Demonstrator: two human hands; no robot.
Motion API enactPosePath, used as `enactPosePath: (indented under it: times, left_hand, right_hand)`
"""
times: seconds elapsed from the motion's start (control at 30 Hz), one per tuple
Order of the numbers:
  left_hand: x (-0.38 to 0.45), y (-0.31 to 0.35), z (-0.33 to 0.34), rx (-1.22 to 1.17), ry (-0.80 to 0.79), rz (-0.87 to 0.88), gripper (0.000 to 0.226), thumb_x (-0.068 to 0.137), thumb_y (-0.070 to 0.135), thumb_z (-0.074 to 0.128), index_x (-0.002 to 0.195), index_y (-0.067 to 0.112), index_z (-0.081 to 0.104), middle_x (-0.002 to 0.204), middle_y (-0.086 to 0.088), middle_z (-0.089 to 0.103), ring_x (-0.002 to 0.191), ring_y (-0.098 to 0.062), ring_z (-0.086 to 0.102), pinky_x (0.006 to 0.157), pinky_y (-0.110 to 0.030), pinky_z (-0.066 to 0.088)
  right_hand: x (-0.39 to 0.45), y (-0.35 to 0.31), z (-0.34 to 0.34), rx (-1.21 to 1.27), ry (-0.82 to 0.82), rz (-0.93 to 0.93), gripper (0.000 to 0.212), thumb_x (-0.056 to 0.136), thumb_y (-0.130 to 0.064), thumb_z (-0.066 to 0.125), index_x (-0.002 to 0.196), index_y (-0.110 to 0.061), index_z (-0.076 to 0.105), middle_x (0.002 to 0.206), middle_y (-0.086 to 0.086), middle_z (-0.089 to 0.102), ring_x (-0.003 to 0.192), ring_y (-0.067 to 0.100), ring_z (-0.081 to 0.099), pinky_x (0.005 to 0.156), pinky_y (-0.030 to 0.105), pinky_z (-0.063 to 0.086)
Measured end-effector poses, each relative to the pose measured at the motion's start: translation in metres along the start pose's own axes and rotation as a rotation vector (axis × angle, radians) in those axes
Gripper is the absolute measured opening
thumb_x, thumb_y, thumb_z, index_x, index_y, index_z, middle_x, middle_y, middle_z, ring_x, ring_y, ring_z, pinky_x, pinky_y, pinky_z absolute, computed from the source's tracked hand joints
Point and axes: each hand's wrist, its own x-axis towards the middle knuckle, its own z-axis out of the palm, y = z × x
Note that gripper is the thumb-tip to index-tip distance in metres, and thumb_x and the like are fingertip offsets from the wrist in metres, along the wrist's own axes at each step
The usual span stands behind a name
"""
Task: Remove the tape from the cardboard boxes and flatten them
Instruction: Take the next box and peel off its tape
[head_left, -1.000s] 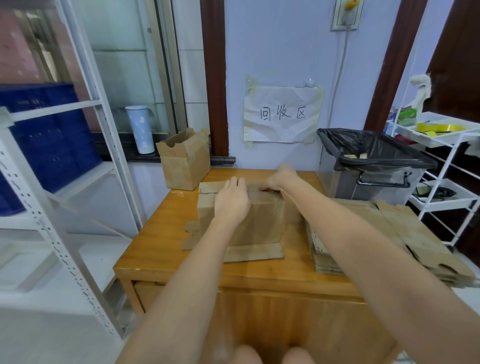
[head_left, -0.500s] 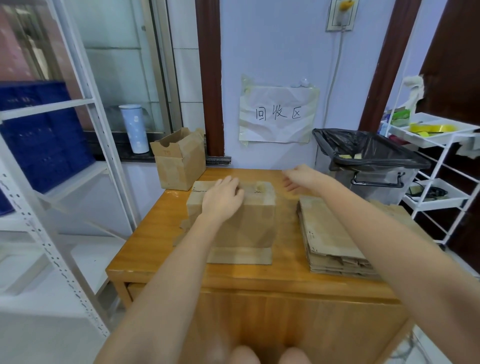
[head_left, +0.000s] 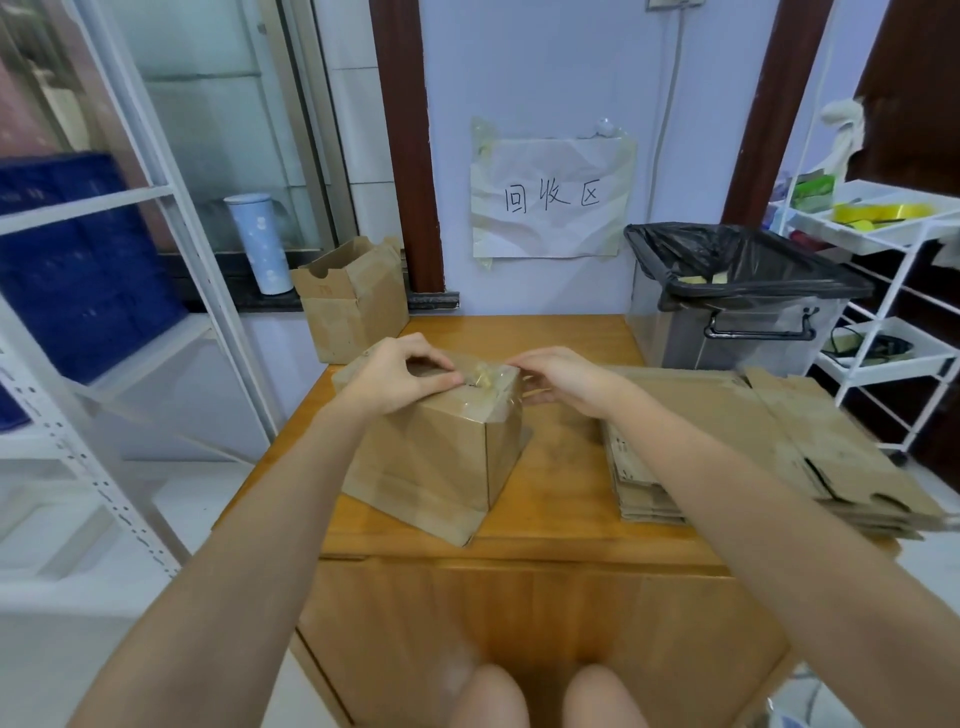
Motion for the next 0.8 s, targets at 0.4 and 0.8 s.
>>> enactPosePath:
  times: [0.4, 0.8]
  left_hand:
    - [-0.002, 0.002, 0.004, -0.031, 0.031, 0.001, 0.009, 0.077, 0.023, 0.079, 0.084, 0.022, 0.073, 0.093, 0.000, 0.062, 0.090, -0.013, 0.058, 0.083, -0.021, 0.042]
    - [-0.002, 0.002, 0.006, -0.020, 0.046, 0.015, 0.012, 0.076, 0.025, 0.080, 0.076, 0.032, 0.070, 0.089, 0.008, 0.061, 0.091, -0.014, 0.059, 0.094, -0.038, 0.047]
  right_hand:
    - [-0.017, -0.002, -0.016, -0.226, -0.048, 0.169, 0.058, 0.094, -0.058, 0.044, 0.093, -0.004, 0.065, 0.088, 0.013, 0.072, 0.078, 0.022, 0.072, 0.066, 0.030, 0.059]
    - [-0.017, -0.021, -0.009, -0.010, 0.040, 0.230, 0.017, 0.087, -0.016, 0.069, 0.094, -0.001, 0.066, 0.080, 0.009, 0.073, 0.066, 0.013, 0.070, 0.065, 0.029, 0.060]
